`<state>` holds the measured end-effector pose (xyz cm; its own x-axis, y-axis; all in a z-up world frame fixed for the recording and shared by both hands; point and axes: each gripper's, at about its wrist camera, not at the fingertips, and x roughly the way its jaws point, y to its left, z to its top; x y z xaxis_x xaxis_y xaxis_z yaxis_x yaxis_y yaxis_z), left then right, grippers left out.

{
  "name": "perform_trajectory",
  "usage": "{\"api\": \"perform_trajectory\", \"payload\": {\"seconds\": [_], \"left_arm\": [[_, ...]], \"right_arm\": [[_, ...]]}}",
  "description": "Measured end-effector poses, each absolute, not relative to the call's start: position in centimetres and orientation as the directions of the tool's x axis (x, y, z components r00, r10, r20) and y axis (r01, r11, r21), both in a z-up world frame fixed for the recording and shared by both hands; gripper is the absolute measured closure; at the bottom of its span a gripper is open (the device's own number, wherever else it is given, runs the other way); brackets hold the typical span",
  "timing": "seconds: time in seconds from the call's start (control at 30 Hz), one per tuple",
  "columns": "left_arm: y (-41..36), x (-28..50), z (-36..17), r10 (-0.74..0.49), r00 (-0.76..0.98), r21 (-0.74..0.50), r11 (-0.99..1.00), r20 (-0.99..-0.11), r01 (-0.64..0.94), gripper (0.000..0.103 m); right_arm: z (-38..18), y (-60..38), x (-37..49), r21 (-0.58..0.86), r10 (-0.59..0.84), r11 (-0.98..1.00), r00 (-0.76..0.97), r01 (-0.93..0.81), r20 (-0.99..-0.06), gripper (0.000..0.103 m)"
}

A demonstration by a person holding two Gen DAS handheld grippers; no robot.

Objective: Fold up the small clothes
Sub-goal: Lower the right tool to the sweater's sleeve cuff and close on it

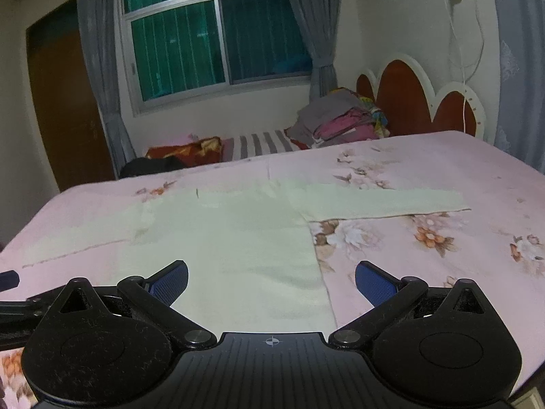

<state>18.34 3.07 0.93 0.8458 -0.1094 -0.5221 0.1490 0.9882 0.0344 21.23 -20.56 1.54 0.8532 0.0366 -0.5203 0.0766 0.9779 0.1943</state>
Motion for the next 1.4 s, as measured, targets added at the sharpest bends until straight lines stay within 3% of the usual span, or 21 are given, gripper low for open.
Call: {"api": "perform_trajectory", "payload": {"seconds": [0.33,0.83,0.87,0.9,0.93,1.07,1.17,1.4], "left_arm": [[1.1,22.0,0.0,-0.153,0.805,0.039,0.976,-0.574,0.213,0.0],[-7.5,29.9,-2.5,-0.187,0.756,0.015,0.968,-0.628,0.252,0.0],[-8.2,30.6,-2.6,-0.187,0.756,0.019,0.967,-0.628,0.255,0.0],[-9.0,31.3,-2.7,-0.183,0.756,0.028,0.966,-0.629,0.257,0.0],[-9.8,32.1,-2.8,-0.178,0.756,0.036,0.966,-0.63,0.257,0.0],[-12.0,34.9,-3.2,-0.178,0.753,0.025,0.968,-0.633,0.25,0.0],[-12.8,36.5,-4.0,-0.202,0.726,-0.018,0.967,-0.658,0.253,0.0],[-14.3,39.1,-6.4,-0.117,0.687,0.044,0.976,-0.717,0.212,0.0]], "right_arm": [[1.4,-22.2,23.8,0.197,-0.01,0.971,0.84,0.138,-0.543,0.0],[-0.2,-34.2,29.5,0.27,-0.079,0.927,0.84,0.259,-0.536,0.001],[-0.3,-35.3,30.0,0.276,-0.085,0.923,0.841,0.268,-0.534,0.005],[-0.5,-36.4,30.7,0.282,-0.089,0.919,0.841,0.277,-0.534,0.029],[-0.7,-37.6,31.5,0.281,-0.104,0.913,0.833,0.297,-0.544,0.039],[-2.6,-42.9,34.1,0.318,-0.128,0.877,0.813,0.36,-0.568,0.039],[-4.5,-46.3,35.8,0.332,-0.133,0.855,0.786,0.4,-0.603,0.058],[-9.2,-54.6,39.6,0.407,-0.161,0.756,0.749,0.512,-0.643,0.059]]}}
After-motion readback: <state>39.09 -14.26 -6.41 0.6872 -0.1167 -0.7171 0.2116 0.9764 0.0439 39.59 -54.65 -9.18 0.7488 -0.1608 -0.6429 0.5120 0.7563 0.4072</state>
